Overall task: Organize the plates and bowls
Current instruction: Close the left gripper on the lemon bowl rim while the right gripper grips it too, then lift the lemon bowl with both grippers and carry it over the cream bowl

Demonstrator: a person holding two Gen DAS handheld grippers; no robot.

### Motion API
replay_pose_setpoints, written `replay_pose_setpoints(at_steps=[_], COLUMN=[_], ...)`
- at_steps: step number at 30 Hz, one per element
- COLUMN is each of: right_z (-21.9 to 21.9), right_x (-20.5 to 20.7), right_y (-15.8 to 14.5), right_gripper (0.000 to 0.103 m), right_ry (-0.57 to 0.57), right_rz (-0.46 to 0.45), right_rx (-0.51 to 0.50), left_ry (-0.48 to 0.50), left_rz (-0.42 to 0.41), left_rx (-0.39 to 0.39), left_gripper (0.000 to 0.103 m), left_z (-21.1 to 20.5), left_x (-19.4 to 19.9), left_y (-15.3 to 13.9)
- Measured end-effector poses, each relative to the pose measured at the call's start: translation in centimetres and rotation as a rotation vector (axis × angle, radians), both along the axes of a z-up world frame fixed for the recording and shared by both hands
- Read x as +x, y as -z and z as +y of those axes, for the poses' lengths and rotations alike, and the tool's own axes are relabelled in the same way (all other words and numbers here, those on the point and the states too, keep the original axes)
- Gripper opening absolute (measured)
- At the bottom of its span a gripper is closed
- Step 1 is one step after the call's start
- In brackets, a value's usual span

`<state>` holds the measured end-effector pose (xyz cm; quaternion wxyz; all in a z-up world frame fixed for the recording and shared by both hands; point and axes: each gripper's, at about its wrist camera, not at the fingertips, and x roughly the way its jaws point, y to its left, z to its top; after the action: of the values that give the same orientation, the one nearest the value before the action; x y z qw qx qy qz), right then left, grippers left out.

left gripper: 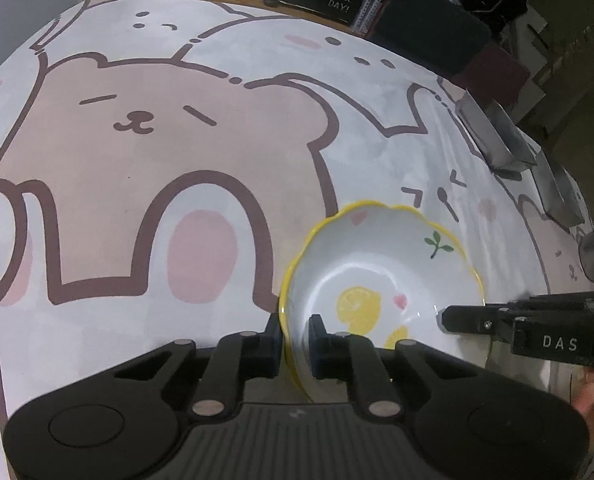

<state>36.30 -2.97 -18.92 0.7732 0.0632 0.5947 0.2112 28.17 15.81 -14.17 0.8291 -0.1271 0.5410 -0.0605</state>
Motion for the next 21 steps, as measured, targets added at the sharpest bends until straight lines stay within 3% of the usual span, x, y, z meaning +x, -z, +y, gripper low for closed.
replay_pose_setpoints(at_steps=[9,17,21], right_z=[1.3,1.8,1.9], right_x=[-0.1,-0.4,-0.7], right_y=[0.4,0.1,-1.2], right_gripper=[0.011,0.01,0.01], right_ry=[-0.039,-0.071,-0.083], right_rz=[-0.003,-0.036,-0.078], right_rx=[-0.035,-0.066,-0.077], left_ry=[0.002,-0.03,-0.048], left_rz=[-0.004,-0.004,-0.057], left_rx=[-0.011,-0.013,-0.013], left_gripper=[0.015,0.008,0.008], left_z=[0.1,0.3,0.0], left_x=[-0.3,-0.5,-0.9], left_y=[0.0,-0.4,-2.2])
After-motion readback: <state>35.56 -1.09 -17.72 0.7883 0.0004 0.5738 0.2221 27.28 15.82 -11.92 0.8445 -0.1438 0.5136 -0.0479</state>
